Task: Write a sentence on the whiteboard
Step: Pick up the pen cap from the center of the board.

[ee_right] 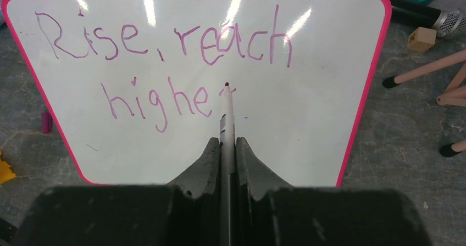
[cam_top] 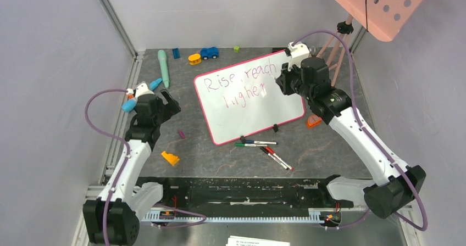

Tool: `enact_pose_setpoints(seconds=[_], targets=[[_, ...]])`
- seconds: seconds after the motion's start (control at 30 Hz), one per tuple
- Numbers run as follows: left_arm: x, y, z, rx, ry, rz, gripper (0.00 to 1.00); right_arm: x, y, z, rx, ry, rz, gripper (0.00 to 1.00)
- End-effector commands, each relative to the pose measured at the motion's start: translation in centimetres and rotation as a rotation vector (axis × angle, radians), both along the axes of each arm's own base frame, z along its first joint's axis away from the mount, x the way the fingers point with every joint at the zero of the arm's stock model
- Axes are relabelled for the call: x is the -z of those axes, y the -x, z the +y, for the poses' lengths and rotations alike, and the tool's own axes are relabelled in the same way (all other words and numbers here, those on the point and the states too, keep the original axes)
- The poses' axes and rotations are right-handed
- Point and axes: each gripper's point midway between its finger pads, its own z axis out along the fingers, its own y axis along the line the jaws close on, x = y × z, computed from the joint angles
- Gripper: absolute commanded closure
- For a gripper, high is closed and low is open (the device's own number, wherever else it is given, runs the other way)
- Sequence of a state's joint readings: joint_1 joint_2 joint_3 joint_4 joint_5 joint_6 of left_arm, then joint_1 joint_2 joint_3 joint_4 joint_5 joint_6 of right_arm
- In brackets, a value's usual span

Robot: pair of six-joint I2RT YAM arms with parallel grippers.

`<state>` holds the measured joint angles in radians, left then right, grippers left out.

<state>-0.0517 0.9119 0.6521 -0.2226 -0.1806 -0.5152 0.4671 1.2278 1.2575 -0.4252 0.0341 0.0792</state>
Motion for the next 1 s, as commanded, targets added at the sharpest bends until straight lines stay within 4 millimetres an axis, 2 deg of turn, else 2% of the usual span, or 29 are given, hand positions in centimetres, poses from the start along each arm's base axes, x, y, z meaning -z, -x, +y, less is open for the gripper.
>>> enact_pose_setpoints(seconds=[0.0, 0.2, 0.43, 0.6, 0.7, 0.97], targets=[[1.2, 1.1, 0.3, -0.061, 0.040, 0.194, 0.00, -2.1, -0.8, 0.4, -0.005, -0.028, -0.051, 1.00], [4.7, 1.1, -0.8, -0.099, 0.132, 0.409, 0.01, -1.8, -0.7, 0.7, -0.019, -0.026, -0.040, 1.00], [7.6, 1.4, -0.1, -0.124, 0.088, 0.514, 0.16, -0.8, -0.3, -0.1, 0.001, 0.001, -0.032, 1.00], [10.3, 1.6, -2.0, -0.091, 0.153, 0.622, 0.28, -0.4, -0.1, -0.2, 0.001, 0.000, -0.026, 1.00], [11.0, 1.8, -2.9, -0.096, 0.149, 0.645, 0.28, -0.6, 0.1, -0.2, 0.005, -0.007, -0.027, 1.00], [13.7, 1.8, -2.1, -0.167, 0.097, 0.736, 0.32, -0.4, 0.1, -0.3, 0.008, -0.011, -0.037, 1.00]])
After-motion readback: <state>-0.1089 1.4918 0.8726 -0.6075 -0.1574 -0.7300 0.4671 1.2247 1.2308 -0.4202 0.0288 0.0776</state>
